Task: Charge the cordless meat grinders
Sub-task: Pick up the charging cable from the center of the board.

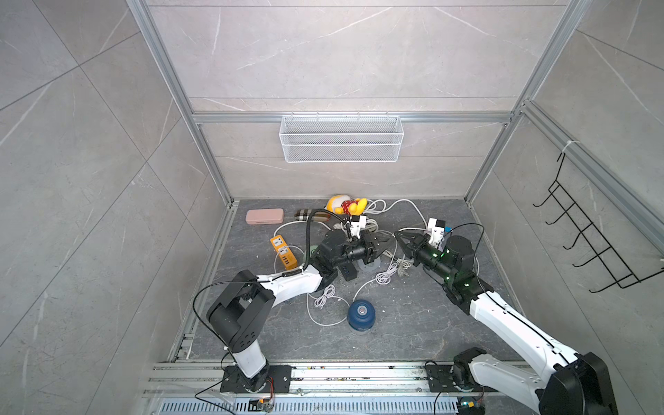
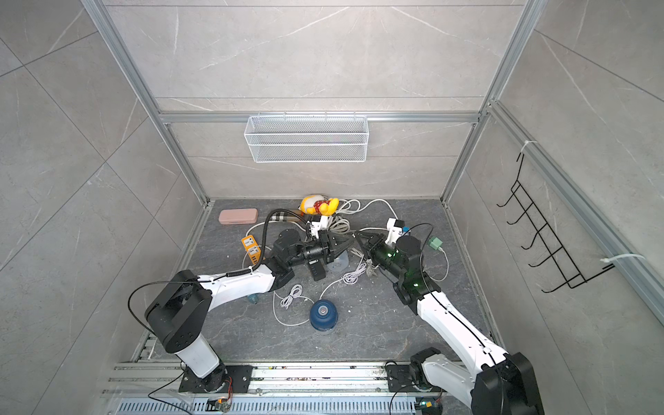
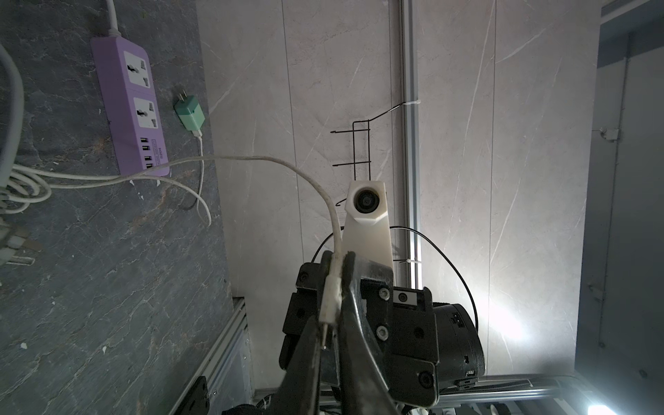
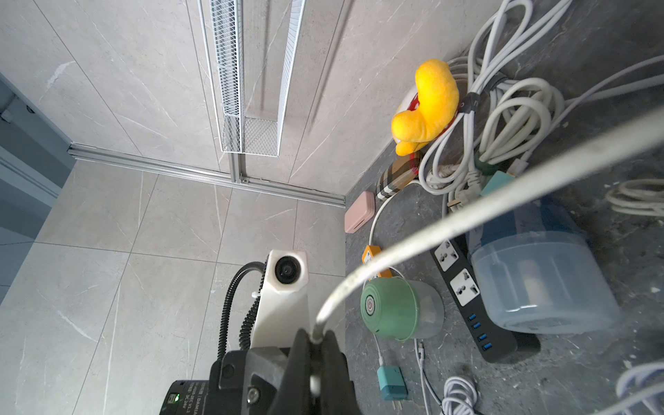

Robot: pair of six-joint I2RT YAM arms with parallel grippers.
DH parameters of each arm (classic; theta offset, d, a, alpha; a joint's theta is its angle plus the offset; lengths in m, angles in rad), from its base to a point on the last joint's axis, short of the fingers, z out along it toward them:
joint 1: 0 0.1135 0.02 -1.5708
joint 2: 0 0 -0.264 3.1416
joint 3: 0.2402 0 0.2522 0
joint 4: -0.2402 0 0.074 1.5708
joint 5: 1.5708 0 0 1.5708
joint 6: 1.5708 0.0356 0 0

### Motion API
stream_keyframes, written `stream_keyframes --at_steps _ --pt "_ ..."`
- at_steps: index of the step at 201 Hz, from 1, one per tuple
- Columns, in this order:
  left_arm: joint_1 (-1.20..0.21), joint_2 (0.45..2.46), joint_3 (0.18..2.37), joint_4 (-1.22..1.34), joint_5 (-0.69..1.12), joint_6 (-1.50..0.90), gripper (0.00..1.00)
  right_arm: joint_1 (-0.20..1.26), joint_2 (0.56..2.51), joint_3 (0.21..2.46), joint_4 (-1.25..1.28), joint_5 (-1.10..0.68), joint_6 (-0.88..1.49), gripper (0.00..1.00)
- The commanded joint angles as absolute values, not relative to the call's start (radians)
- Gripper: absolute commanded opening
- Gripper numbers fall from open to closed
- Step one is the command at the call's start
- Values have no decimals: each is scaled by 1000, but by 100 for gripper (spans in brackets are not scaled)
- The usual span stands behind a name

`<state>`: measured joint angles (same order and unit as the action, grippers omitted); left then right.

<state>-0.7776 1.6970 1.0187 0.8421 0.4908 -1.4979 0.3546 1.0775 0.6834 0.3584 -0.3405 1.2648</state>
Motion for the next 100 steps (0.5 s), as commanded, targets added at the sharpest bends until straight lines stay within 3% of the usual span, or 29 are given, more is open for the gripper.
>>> stream_keyframes --at_steps 1,58,88,100 --pt "-778 1693 1016 935 480 -1512 13 354 1055 664 376 -353 1264 0" --pt "-778 1710 1010 958 486 -1534 0 354 1036 641 356 -359 1252 0" --pt "-778 1706 1002 923 496 -1522 0 353 1025 642 326 -360 1230 0" --pt "-778 1699 997 893 494 -1510 0 354 1022 646 311 -360 1217 9"
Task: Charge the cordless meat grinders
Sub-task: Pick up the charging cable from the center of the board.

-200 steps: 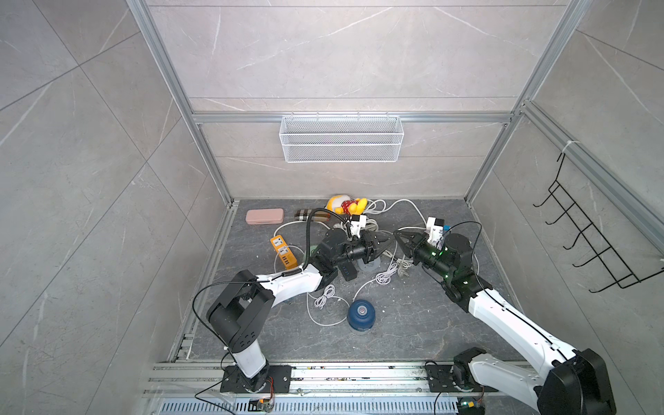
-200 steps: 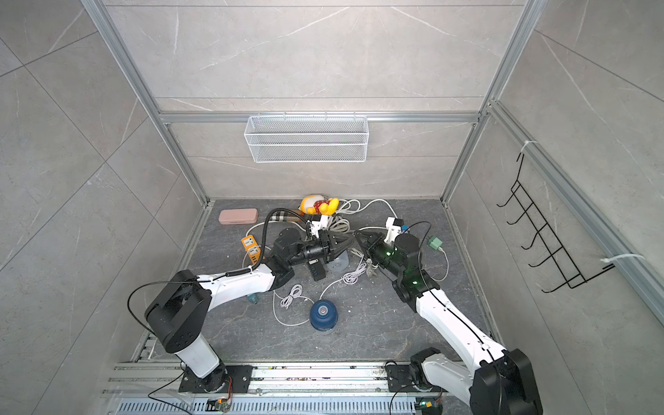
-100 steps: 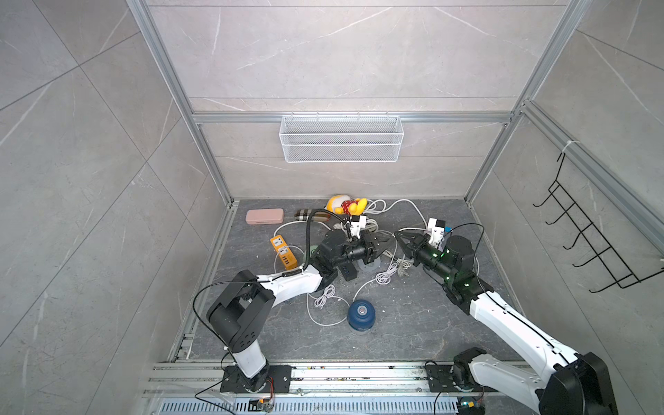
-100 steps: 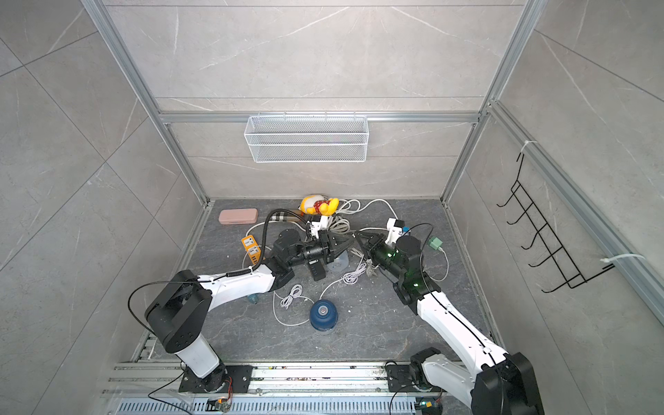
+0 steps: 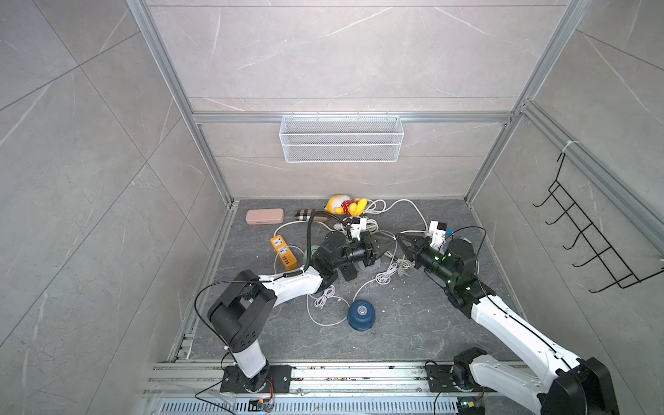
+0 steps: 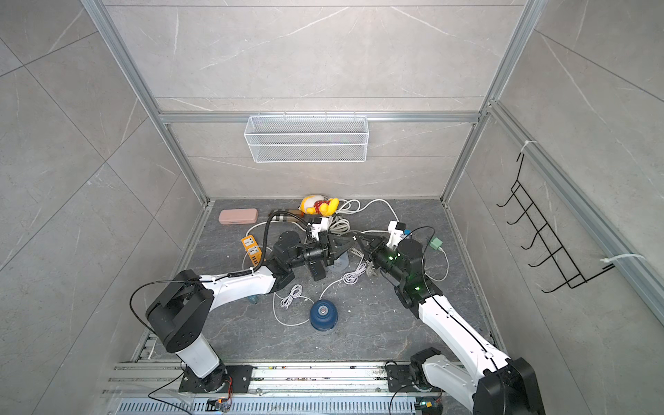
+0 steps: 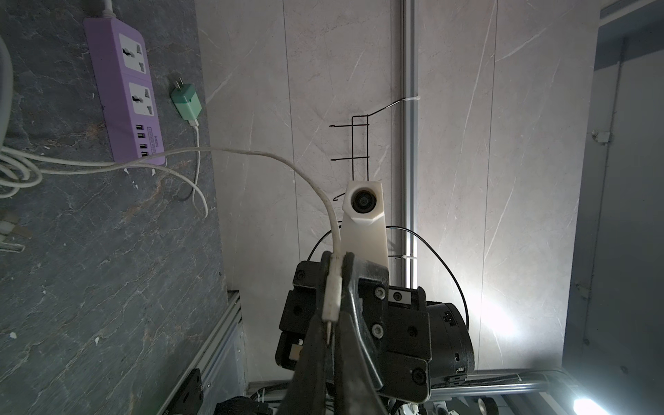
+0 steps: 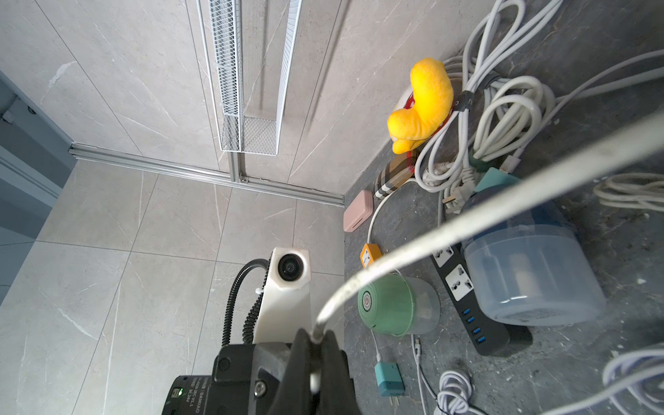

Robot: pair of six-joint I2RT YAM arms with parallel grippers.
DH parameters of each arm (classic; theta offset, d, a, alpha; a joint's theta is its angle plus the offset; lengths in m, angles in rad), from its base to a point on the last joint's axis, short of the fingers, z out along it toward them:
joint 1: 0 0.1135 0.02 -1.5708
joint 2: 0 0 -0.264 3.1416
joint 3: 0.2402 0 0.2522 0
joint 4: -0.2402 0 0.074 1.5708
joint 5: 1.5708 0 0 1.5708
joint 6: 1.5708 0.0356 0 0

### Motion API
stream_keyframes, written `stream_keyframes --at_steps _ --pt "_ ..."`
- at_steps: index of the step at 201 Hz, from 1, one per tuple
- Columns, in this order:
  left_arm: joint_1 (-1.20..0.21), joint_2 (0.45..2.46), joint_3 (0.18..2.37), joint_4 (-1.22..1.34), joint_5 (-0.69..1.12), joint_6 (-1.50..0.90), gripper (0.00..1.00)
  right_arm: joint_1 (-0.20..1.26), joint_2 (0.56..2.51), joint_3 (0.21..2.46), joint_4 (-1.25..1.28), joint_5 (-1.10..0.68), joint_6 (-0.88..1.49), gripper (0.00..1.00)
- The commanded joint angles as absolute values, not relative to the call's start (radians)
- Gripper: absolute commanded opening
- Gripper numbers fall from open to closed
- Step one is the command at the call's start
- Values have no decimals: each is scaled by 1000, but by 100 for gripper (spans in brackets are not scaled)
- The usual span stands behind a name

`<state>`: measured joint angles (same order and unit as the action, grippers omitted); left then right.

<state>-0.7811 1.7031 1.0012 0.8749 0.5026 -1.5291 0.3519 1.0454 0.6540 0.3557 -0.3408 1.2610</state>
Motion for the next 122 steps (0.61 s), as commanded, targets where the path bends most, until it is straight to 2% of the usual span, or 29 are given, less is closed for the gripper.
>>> stream_keyframes --at_steps 1,6,19,33,59,91,122 --pt "-778 1698 996 891 494 -1508 0 353 1022 647 311 -361 1216 10" --pt "-778 1695 996 879 495 -1503 0 352 1020 648 305 -364 1210 16" --pt "-775 1686 990 855 504 -1493 0 348 1017 658 280 -383 1187 42" --pt "-767 1674 986 816 531 -1479 0 339 1003 681 206 -406 1139 61" --pt "-729 1619 994 625 635 -1398 0 325 951 774 -123 -397 956 98" --pt "-673 1521 1079 118 738 -1092 0 325 974 1010 -654 -212 715 99" --pt "-613 1490 1161 -209 830 -885 0 324 987 1115 -855 -85 557 99"
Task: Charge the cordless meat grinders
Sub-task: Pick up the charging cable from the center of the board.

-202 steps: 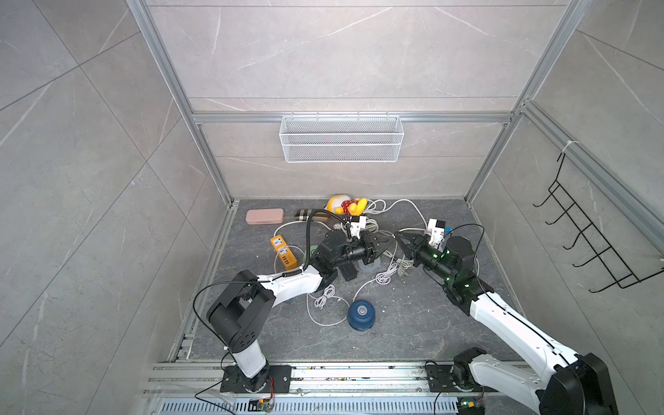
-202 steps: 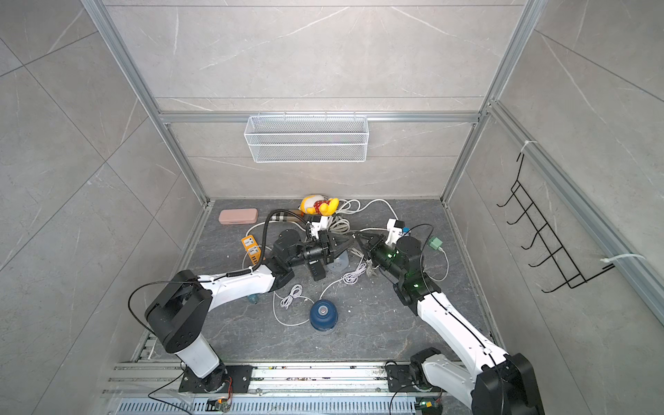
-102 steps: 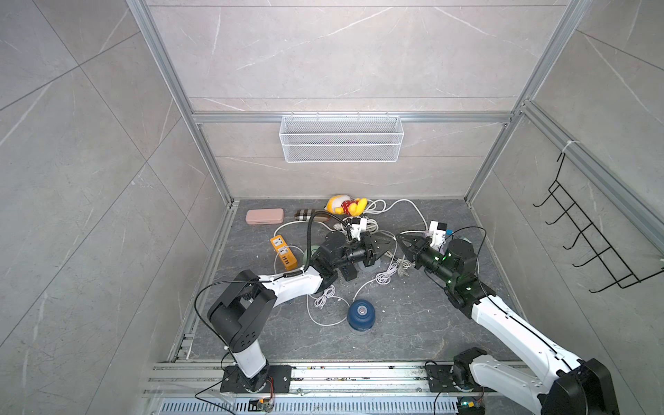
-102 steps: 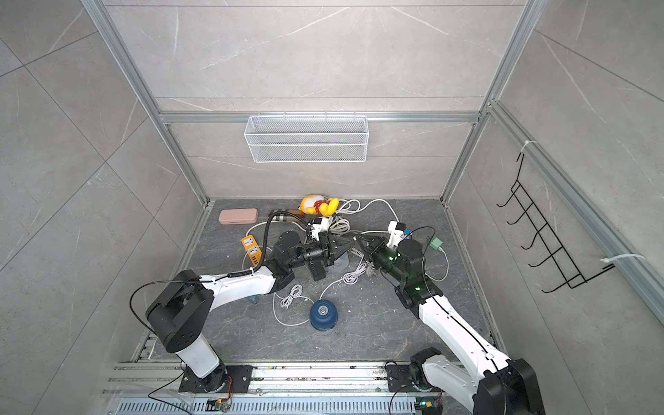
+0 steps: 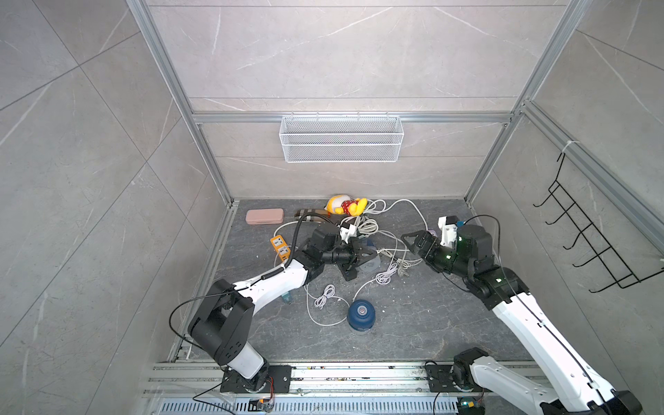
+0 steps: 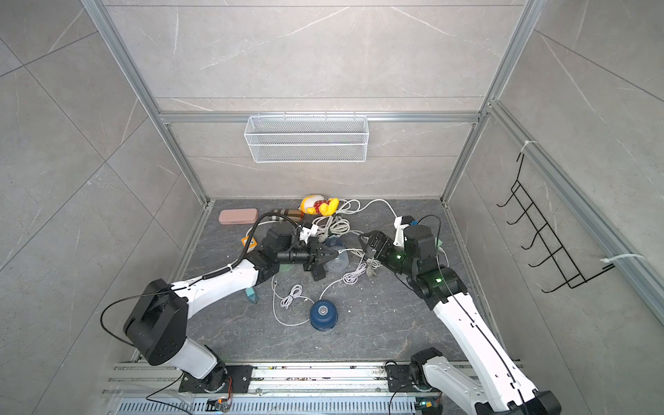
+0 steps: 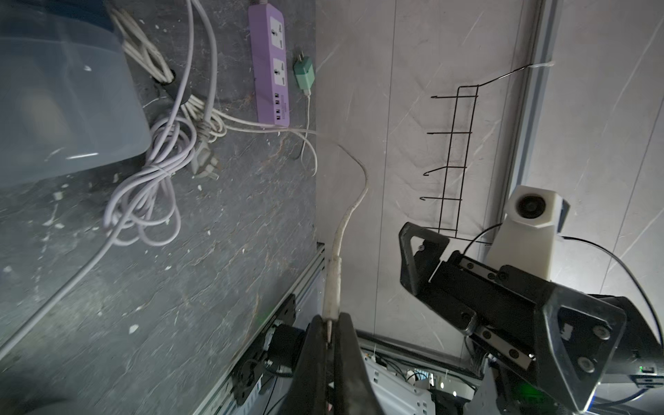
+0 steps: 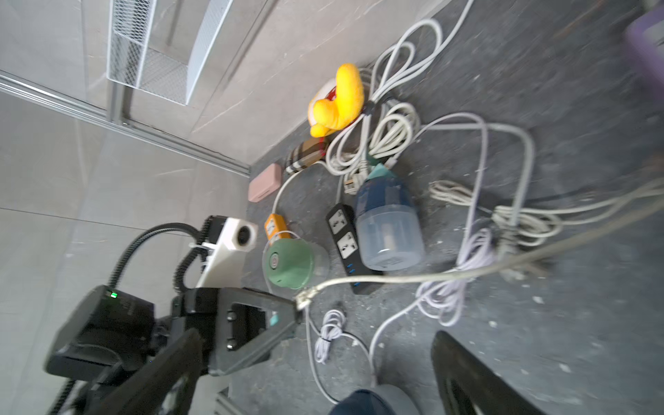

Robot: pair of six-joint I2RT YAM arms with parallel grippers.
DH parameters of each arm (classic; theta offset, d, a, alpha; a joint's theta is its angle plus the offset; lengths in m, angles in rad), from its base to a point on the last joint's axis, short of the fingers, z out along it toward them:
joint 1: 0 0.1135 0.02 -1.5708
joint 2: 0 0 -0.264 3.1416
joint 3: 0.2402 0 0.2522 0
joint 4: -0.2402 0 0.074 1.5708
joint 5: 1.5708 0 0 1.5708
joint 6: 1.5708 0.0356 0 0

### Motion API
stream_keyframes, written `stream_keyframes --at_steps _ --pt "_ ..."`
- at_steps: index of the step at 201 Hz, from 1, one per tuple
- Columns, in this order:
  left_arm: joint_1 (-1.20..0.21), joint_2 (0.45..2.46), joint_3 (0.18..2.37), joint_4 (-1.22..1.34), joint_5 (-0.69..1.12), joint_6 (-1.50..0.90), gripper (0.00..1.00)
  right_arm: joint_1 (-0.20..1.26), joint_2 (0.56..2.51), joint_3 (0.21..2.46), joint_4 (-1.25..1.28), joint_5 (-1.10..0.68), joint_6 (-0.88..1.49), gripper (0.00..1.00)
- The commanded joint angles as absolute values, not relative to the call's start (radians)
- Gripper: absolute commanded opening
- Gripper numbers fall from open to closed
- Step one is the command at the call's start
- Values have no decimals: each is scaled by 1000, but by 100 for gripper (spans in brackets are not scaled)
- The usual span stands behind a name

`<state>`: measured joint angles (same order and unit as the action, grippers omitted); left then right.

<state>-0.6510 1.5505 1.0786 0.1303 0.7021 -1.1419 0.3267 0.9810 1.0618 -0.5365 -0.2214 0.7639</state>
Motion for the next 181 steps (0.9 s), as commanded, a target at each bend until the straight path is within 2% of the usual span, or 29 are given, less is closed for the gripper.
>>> stream_keyframes --at_steps 1,16,36,56,83,104,122,132,140,146,152,181 --pt "-612 1490 1163 -217 834 -881 0 325 985 1116 -856 -83 553 99" --pt "-586 1491 1194 -326 883 -799 0 326 936 1095 -814 -76 502 99" --pt "-567 1498 1249 -491 918 -676 0 328 896 1069 -749 -166 424 99" --pt "-559 1511 1300 -630 940 -571 0 346 932 1082 -757 -218 383 86" --pt "-558 1523 1356 -768 938 -455 0 408 961 1066 -720 -284 370 78" --pt "-557 1515 1368 -804 937 -421 0 503 969 1054 -690 -187 346 78" --pt "-558 1509 1364 -810 942 -409 0 613 976 1050 -660 -58 299 85" --pt "-557 1509 1364 -818 944 -401 0 650 1019 1086 -696 -39 263 85" --pt "-557 1509 1366 -829 946 -391 0 665 1073 1143 -762 -59 227 81" --pt "-557 1509 1366 -836 945 -384 0 674 1112 1180 -807 -97 186 72" --pt "-558 1509 1366 -842 946 -380 0 686 1142 1203 -833 -121 158 67" --pt "-557 1504 1360 -872 946 -350 0 790 1198 1220 -827 -123 83 63"
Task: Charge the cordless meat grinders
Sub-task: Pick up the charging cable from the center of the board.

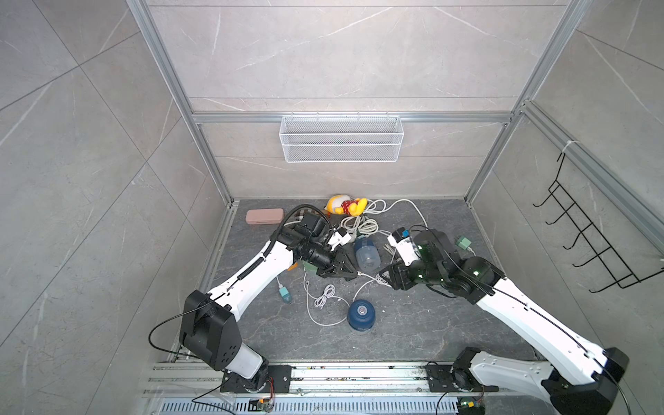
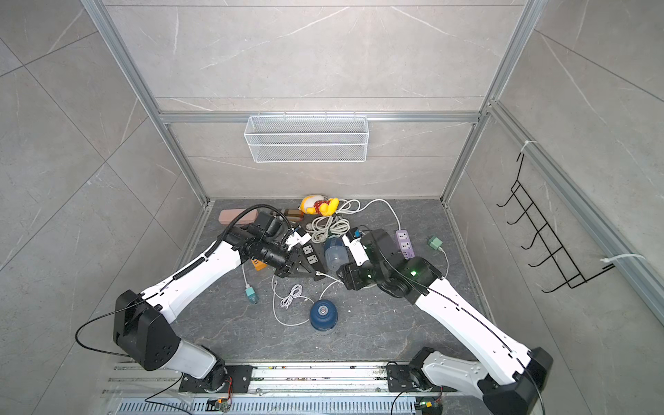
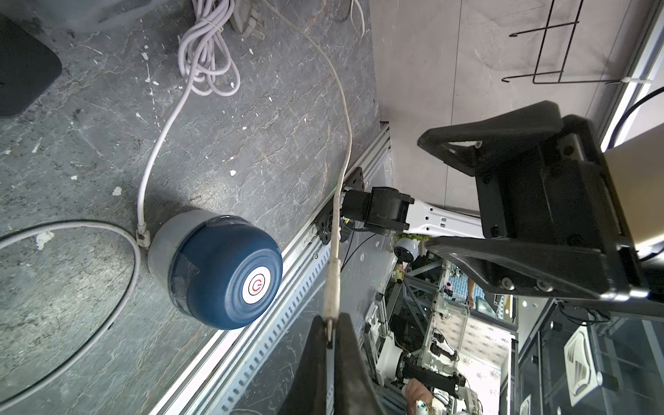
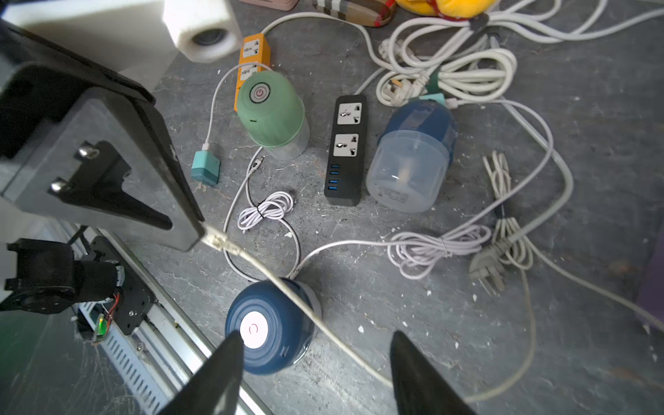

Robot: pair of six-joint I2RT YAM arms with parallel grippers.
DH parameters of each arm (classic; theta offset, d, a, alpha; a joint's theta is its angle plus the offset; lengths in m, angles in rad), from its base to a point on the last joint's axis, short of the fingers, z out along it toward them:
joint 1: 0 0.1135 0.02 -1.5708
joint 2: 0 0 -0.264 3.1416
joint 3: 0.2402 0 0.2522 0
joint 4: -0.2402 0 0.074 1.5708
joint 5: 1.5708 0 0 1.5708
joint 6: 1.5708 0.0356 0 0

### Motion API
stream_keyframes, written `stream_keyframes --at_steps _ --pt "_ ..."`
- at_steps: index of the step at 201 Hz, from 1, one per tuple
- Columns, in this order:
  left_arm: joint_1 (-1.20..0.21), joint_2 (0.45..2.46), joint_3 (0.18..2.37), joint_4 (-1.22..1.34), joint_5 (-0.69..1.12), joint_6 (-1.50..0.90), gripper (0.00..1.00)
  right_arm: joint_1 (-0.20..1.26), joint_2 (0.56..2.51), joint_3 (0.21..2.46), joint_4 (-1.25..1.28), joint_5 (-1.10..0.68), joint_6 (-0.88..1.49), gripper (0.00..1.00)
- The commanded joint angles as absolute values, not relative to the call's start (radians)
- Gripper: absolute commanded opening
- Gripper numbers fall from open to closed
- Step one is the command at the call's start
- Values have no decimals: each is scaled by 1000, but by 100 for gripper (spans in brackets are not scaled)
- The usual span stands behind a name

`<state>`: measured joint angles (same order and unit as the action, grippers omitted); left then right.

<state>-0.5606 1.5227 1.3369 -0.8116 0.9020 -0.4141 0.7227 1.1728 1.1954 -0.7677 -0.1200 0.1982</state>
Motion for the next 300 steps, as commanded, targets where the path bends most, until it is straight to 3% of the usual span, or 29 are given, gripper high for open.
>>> stream_keyframes --at_steps 1,46,110,150,217,300 --pt "-557 1504 1360 -874 946 -349 0 791 1198 1220 -826 -122 82 63" --pt "-557 1472 1322 -874 967 -323 0 889 1268 1263 -823 -98 -19 46" --pt "-557 1444 1287 -870 1050 -279 0 943 1347 1339 -843 -36 -82 36" --pt "-557 1440 1286 -885 1063 -261 0 948 1374 1374 -877 -37 -101 24" --pt "-559 1430 1298 -909 1063 -249 0 954 1374 1391 -894 -46 -103 21" --pt "-560 1428 1302 -912 1071 -249 0 971 1413 1414 -896 -51 -100 25"
